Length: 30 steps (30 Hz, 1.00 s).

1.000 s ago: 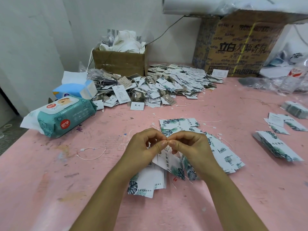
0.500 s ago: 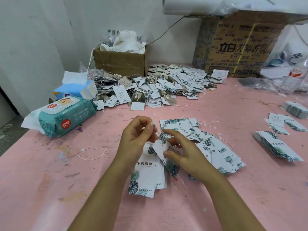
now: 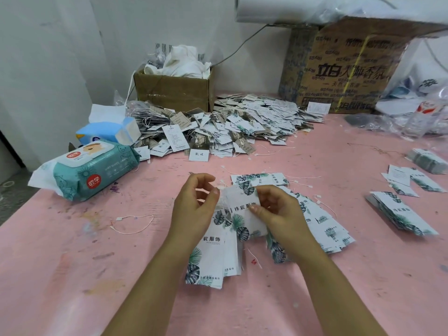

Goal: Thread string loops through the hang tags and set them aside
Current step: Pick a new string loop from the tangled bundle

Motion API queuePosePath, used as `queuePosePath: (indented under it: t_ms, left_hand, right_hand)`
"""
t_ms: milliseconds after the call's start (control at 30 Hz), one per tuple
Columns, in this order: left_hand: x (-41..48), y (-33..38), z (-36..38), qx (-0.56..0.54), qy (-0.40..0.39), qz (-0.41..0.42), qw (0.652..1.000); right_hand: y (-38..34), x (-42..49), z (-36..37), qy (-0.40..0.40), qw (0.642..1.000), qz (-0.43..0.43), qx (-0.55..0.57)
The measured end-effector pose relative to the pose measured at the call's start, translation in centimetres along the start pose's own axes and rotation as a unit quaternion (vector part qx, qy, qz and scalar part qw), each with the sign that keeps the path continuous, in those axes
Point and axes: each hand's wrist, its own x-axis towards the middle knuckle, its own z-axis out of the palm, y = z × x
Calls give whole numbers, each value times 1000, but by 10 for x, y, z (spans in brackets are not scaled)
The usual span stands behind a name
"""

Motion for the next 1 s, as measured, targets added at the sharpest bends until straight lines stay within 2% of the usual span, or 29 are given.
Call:
queuePosePath:
  t_ms: [200,333,400,533,767,900,1000]
  left_hand:
    - [-3,2,0,-3,-69,-1,998]
    - [-8,6,1,19,-156,-11,988]
    - [-9,6,2,40,-176,4,984]
    - [-9,7,4,69,-158,31,984]
    - [-3,6,1,25,-69,-18,997]
    - [-4,4,1,38,-84,-23,996]
    - [-4,0,0,119,-78,5,990]
  right_hand:
    - [2,4,-5,83,991,22,102]
    - [4,5,-7,97,978,48,176]
    - [4,5,-7,98,977,48,186]
    - [1,2,-6,75,984,37,160]
    - [-10,-3,-1,-47,993,65,90]
    - [-12,-5,1,-33,990,87,109]
    - [-10,-3,-3,12,977,131,167]
